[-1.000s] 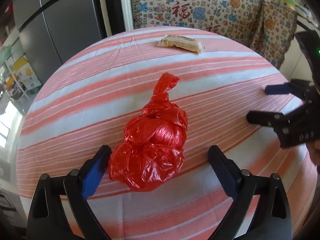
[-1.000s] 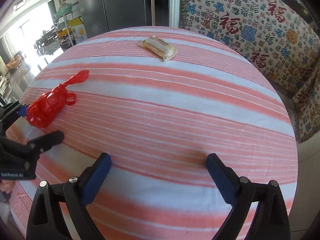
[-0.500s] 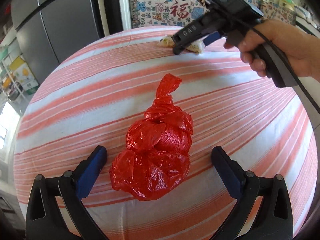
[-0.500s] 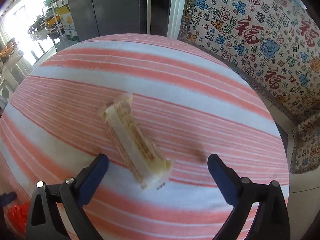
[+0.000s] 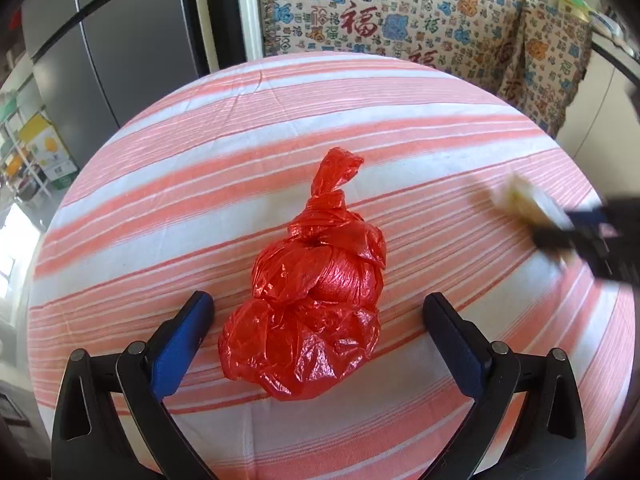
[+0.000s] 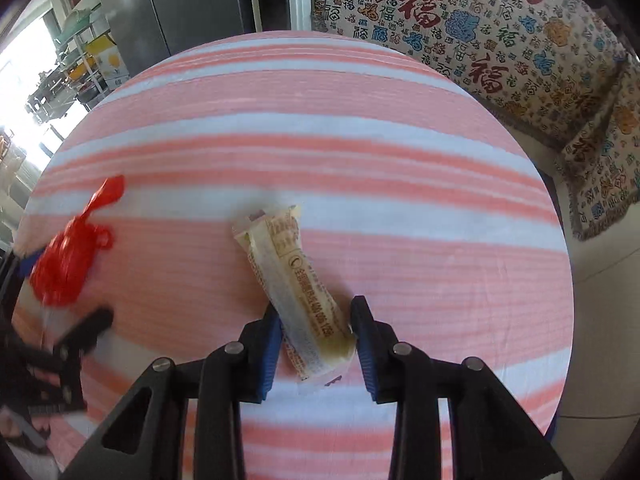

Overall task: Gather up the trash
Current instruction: 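Lift the red bag with the left tool while the right tool grasps the cream snack bar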

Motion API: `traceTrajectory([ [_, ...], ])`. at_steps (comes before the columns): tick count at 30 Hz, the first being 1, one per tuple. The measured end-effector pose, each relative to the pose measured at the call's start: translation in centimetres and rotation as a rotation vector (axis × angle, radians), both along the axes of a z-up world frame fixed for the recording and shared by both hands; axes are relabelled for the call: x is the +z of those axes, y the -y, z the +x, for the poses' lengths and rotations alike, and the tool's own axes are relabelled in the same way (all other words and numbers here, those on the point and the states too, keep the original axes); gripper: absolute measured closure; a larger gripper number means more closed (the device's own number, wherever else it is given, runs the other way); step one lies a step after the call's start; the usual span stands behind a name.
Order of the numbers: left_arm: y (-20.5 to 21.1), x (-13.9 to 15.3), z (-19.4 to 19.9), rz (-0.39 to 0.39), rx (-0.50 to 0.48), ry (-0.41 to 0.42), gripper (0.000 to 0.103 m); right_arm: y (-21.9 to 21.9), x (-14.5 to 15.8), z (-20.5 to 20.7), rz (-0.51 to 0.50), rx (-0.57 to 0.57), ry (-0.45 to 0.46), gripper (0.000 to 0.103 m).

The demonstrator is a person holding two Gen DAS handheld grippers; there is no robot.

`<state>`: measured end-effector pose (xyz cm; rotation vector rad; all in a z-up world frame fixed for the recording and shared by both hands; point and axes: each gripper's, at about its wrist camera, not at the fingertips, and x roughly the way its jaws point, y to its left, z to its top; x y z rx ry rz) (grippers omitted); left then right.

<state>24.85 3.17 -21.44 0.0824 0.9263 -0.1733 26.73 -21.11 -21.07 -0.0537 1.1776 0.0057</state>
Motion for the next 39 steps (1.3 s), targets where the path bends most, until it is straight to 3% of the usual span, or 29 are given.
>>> traceTrajectory([
  [2, -0.2, 0.1, -0.4, -0.002, -0.017, -0.009, 0.001, -0.3, 0.1, -3.6, 0.034, 0.006, 0.022, 0.065],
  [3, -0.4, 0.2, -0.8, -0.005, -0.027, -0.018, 0.001, -0.4, 0.1, -4.9, 0.05, 0.013, 0.033, 0.055],
  [4, -0.7, 0.3, -1.1, -0.009, -0.036, -0.028, 0.001, -0.5, 0.1, -6.0, 0.077, 0.026, 0.041, 0.034],
  [6, -1.8, 1.0, -1.9, -0.047, -0.059, -0.042, 0.001, -0.8, -0.1, -7.2, 0.113, 0.068, 0.037, 0.018],
  [11, -4.0, 3.8, -2.0, -0.157, -0.091, -0.021, 0.001, 0.0, 1.6, -8.0, 0.119, 0.124, 0.033, 0.018],
  [13, -3.7, 4.6, -1.3, -0.19, -0.129, -0.05, 0.001, 0.5, 2.7, -7.2, 0.118, 0.12, 0.027, 0.018],
  [19, -0.6, 4.0, 1.1, -0.06, -0.189, -0.121, 0.003, -1.0, 3.3, -3.4, 0.064, 0.186, -0.093, 0.018],
  [24, 0.8, 2.5, 2.1, -0.009, -0.187, -0.17, 0.013, -2.0, 2.4, -1.1, 0.035, 0.191, -0.153, 0.018],
  [25, 0.8, 2.3, 2.2, 0.005, -0.182, -0.172, 0.02, -2.2, 2.2, -0.8, 0.021, 0.196, -0.163, 0.02],
  [26, 0.9, 2.1, 2.2, 0.014, -0.178, -0.175, 0.034, -2.5, 1.9, -0.6, 0.005, 0.197, -0.173, 0.021],
  [27, 0.8, 2.1, 1.9, 0.013, -0.175, -0.176, 0.043, -2.7, 1.6, -0.5, -0.009, 0.197, -0.179, 0.036],
  [28, 0.7, 2.1, 1.8, 0.003, -0.17, -0.176, 0.06, -2.8, 1.4, -0.5, -0.015, 0.198, -0.188, 0.072],
  [29, 0.3, 2.3, 1.6, -0.017, -0.16, -0.172, 0.061, -2.7, 1.3, -0.6, -0.012, 0.192, -0.2, 0.077],
  [32, -0.3, 3.7, 0.7, -0.105, -0.147, -0.142, 0.063, -1.9, 2.4, -1.5, 0.014, 0.163, -0.156, 0.081],
  [39, 3.0, 7.4, -3.1, -0.155, -0.191, -0.057, 0.064, 1.1, 5.5, -5.4, 0.097, 0.089, -0.07, 0.082],
])
